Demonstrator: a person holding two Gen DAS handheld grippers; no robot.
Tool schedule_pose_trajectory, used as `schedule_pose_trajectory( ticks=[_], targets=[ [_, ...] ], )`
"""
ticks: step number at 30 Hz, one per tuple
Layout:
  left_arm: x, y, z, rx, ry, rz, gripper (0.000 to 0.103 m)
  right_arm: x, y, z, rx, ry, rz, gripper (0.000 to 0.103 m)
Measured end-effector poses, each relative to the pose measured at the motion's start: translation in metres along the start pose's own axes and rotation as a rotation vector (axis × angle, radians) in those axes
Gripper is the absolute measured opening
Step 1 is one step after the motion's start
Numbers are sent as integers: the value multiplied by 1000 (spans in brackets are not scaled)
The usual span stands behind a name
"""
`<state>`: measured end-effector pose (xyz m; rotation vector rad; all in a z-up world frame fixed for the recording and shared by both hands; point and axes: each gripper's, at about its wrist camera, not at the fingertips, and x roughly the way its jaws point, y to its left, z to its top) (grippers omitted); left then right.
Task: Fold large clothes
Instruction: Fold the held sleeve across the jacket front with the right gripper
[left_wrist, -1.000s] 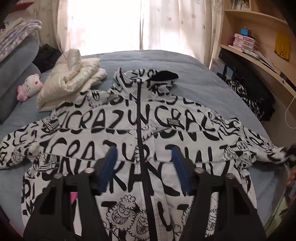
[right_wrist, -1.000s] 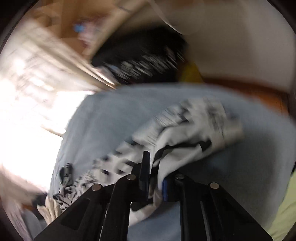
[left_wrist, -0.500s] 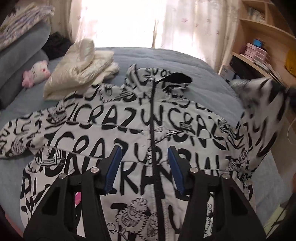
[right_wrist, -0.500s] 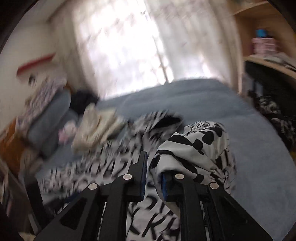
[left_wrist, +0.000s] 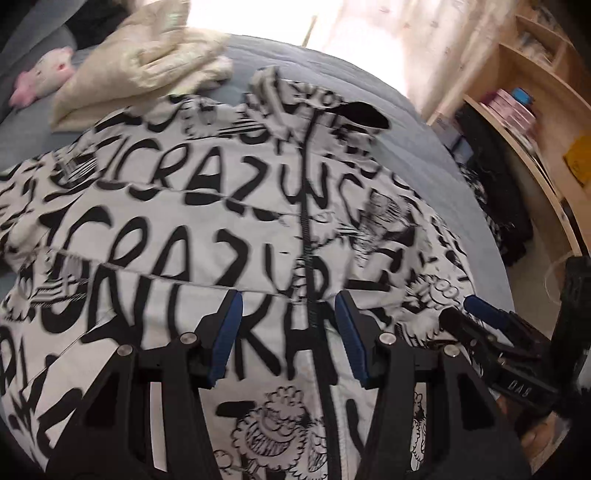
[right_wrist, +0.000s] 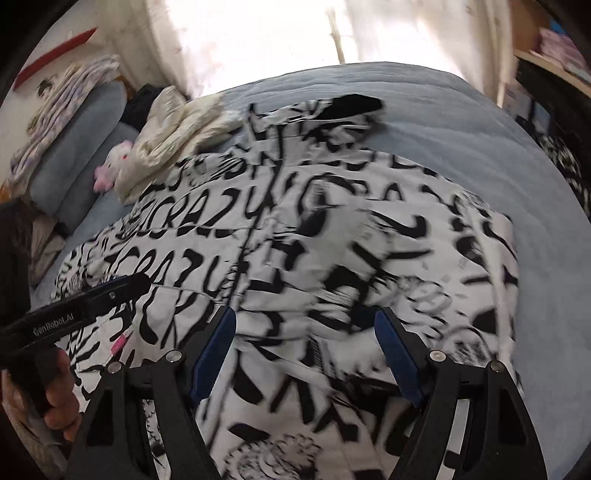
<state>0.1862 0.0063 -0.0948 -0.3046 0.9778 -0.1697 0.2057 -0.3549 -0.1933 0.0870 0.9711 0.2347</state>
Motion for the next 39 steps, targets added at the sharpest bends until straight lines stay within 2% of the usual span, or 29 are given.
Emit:
schedule_pose_trajectory(
  ticks=[6,10,15,21,23,24,25,26,28,30,32,33,35,36,37,39],
  targets=[
    [21,-61,-6,217,39,-66,52,-40,-63,-7,166,-32,-55,79],
    [48,-101,-16,375,81,-65,57,-56,-102,-25,261,-44,-60,79],
    [96,-135,-31,548,191,-14,57,-58,-138,-51,327,-41,-61,79],
    [137,-157,-35,667,226,90,57,-54,-165,-73,392,-32,-50,79],
    [142,-163,-32,679,218,116,37,-55,-167,-77,402,-35,-49,79],
    [142,-167,-28,684,206,128,15,-56,-168,-78,404,-39,-46,79],
    [140,-170,-23,683,174,166,8,-57,-167,-79,404,-41,-46,79],
    [135,-171,-17,672,143,177,6,-59,-167,-79,403,-46,-48,79],
    [106,-167,4,583,14,127,5,-65,-166,-77,399,-62,-53,79],
    [65,-144,30,398,-118,41,5,-71,-167,-77,401,-81,-55,79],
    [44,-110,45,219,-153,7,5,-74,-169,-77,412,-82,-53,79],
    [39,-82,47,106,-140,0,6,-74,-169,-74,417,-78,-51,79],
    [43,-44,44,10,-71,-20,10,-75,-173,-73,435,-62,-36,79],
    [48,-26,39,-15,-28,-26,20,-77,-174,-72,441,-52,-24,79],
    [51,-12,32,-34,8,-28,36,-77,-175,-70,443,-45,-12,79],
    [60,20,24,-101,80,-29,49,-82,-176,-63,444,-29,13,79]
  ],
)
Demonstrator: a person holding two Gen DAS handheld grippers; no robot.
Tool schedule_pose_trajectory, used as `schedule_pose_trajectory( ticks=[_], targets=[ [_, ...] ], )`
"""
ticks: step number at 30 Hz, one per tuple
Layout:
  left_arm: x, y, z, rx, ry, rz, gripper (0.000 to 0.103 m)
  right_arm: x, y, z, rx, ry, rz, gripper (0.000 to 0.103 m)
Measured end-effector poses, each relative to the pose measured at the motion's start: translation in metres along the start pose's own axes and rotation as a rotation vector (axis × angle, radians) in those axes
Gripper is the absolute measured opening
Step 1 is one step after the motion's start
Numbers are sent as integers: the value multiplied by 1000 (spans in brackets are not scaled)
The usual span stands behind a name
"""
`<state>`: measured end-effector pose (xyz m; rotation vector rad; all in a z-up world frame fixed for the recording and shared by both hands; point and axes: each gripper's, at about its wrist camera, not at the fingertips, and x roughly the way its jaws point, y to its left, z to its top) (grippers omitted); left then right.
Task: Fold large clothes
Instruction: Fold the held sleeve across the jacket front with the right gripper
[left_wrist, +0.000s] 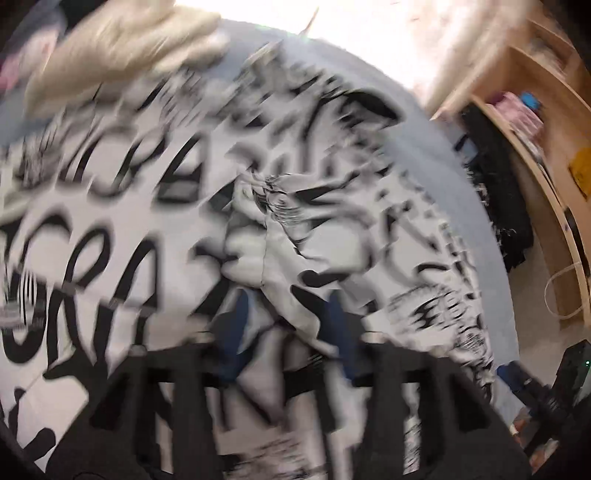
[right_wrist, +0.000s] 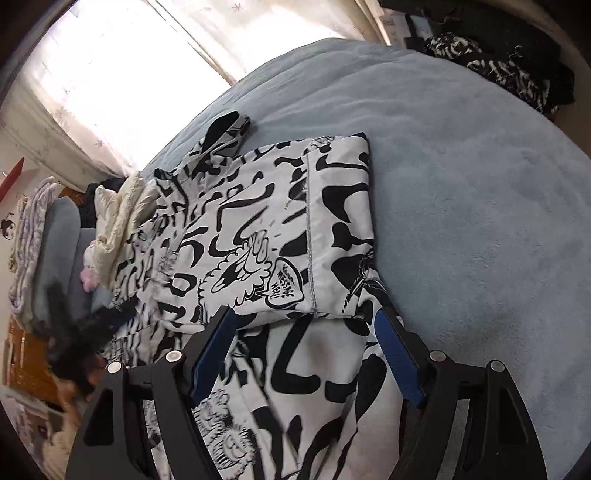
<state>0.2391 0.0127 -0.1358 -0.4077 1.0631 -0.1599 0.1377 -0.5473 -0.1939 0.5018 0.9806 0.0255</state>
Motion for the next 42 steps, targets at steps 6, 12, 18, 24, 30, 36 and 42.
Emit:
schedule_pose_trajectory(
  ticks=[6,12,18,24,30,36,42],
  targets=[
    [18,38,11,-97,71,-77,50,-2,13,36,12,43,45,87],
    [57,21,47,3,117,-27,50,38,-2,93,79,66,33,87],
    [87,2,69,84,129,21,50,97,-43,135,176,110,-29,86],
    [88,-25,75,214,46,109,19,131,-40,151,120,132,-7,25],
    [65,-53,75,346,-160,168,19,107,-17,146,-3,-40,-183,6],
    [99,-39,66,330,-45,244,26,100,-21,148,66,74,-163,37],
    [63,-18,61,255,-34,159,32,41,-1,111,-18,80,-106,81]
  ],
)
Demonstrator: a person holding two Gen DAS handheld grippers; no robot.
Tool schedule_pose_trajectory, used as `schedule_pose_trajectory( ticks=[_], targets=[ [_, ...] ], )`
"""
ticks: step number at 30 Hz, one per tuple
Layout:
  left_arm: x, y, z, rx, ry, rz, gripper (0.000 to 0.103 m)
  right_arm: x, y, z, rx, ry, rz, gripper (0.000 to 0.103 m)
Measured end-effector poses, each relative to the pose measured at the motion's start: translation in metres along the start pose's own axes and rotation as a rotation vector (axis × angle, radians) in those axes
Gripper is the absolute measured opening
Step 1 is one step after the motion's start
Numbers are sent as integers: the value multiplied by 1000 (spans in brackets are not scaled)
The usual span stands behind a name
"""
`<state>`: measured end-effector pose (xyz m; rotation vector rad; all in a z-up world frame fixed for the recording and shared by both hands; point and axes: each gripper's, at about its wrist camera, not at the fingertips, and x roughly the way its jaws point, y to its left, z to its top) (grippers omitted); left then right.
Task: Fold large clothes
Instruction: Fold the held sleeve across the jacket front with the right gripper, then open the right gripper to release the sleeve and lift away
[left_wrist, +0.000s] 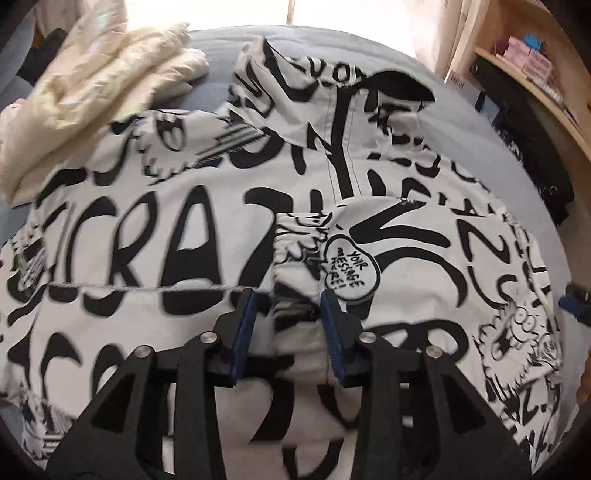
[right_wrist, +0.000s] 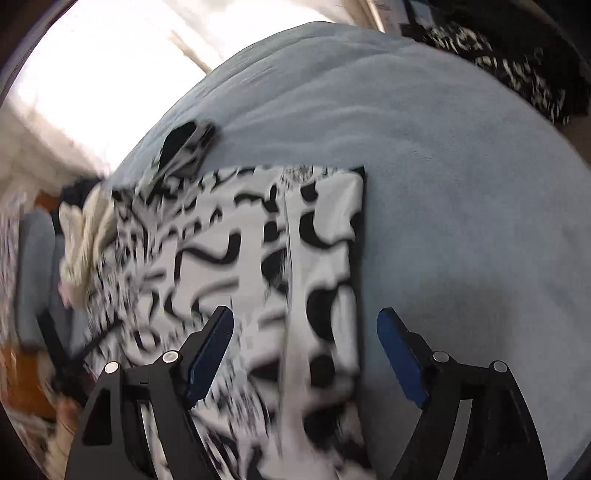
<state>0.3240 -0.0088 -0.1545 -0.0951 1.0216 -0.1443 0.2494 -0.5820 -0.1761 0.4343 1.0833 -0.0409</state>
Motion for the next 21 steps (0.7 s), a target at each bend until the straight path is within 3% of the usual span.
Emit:
schedule_pose_trajectory(
  ticks=[5,7,8,11,14,16,18,21],
  targets=[
    [-20,-1,-17,19,-18,-32,33,-5,3,-47,-62,91,-22,80],
    [-17,-6,-24,30,-5,-7,32,-3,-1,-65,-102,99,-89,63],
    [-9,-12,-27,49,15,40,32,0,-1,-72,-105,114,-101,53],
    [8,-21,-42,104,19,103,35,5,-9,-85,-99,95,-134,53],
    [-2,-22,-47,103,8,114,35,-11,2,-87,-105,90,-186,54],
    [-20,-19,-44,73,-8,87,35,-30,15,-85,-115,53,-212,54],
    [-45,-20,-42,76,-80,73,35,-48,30,-82,-141,-4,-241,54],
    [-69,-29,-37,90,-146,38,35,-77,74,-80,-203,-111,-213,54]
  ],
)
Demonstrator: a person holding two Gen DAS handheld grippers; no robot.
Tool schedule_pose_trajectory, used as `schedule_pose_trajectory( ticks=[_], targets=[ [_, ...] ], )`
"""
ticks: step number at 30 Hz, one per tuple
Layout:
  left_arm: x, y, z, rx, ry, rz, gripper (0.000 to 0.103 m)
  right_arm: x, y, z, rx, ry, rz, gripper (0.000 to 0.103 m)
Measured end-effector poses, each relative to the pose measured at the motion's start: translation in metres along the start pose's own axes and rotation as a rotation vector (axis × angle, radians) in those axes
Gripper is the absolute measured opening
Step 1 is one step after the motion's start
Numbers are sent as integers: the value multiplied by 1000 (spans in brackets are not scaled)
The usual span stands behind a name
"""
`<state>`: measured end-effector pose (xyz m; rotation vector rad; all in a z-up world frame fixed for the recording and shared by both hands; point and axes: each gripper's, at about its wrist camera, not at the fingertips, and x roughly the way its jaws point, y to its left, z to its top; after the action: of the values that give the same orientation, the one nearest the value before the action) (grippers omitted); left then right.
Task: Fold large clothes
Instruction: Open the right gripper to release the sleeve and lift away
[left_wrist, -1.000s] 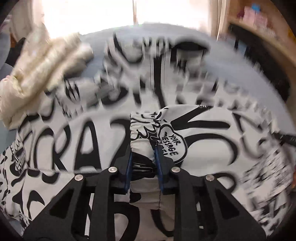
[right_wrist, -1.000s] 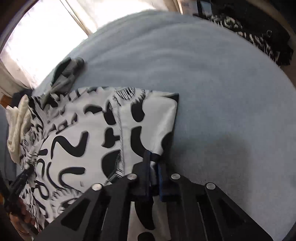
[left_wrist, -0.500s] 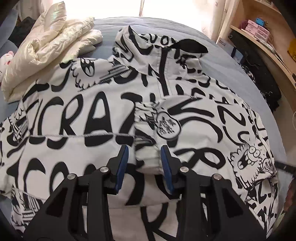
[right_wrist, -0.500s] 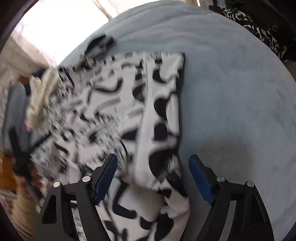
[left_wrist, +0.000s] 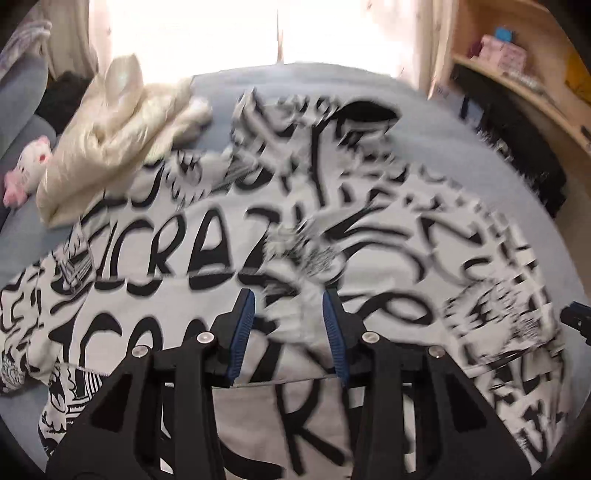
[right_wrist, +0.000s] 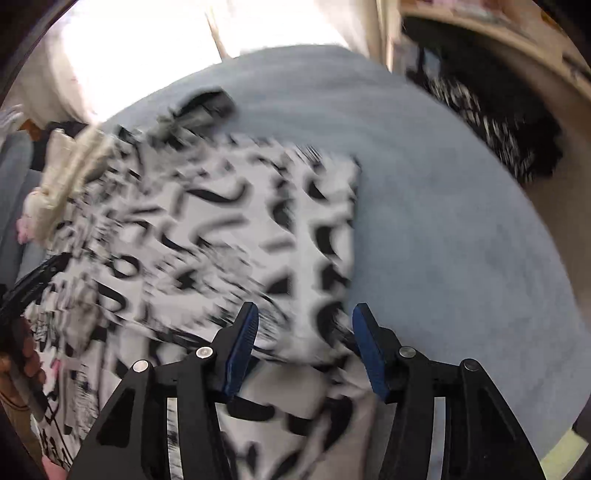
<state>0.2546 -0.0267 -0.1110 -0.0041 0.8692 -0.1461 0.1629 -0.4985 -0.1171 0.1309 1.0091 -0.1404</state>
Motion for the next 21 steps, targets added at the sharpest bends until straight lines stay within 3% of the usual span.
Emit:
schedule_pose_trajectory(
  ticks=[2,5,8,10,13,16,17,18,21],
  targets=[
    [-3,-11,6,-1,-1,-38,35,-6,23,11,-15,-19,73,54],
    [8,-37,9,5,57,-90,35,9,69,21,-28,22,250,54],
    [33,-65,8,-11,118,-123,35,32,98,16,-51,70,293,54],
    [49,-76,1,-3,136,-95,35,56,107,11,-36,149,309,54],
    [74,-78,-14,12,176,-31,35,73,84,-2,-7,170,228,54],
    [77,-58,-17,-40,163,-59,35,64,39,-5,51,98,73,54],
    [77,-53,-16,-52,166,-65,35,61,24,-6,89,84,80,41],
    [77,-47,-16,-71,174,-77,35,55,2,-9,161,87,154,30],
    [74,-38,-13,-98,176,-97,35,47,-14,-17,234,91,208,23]
  ],
)
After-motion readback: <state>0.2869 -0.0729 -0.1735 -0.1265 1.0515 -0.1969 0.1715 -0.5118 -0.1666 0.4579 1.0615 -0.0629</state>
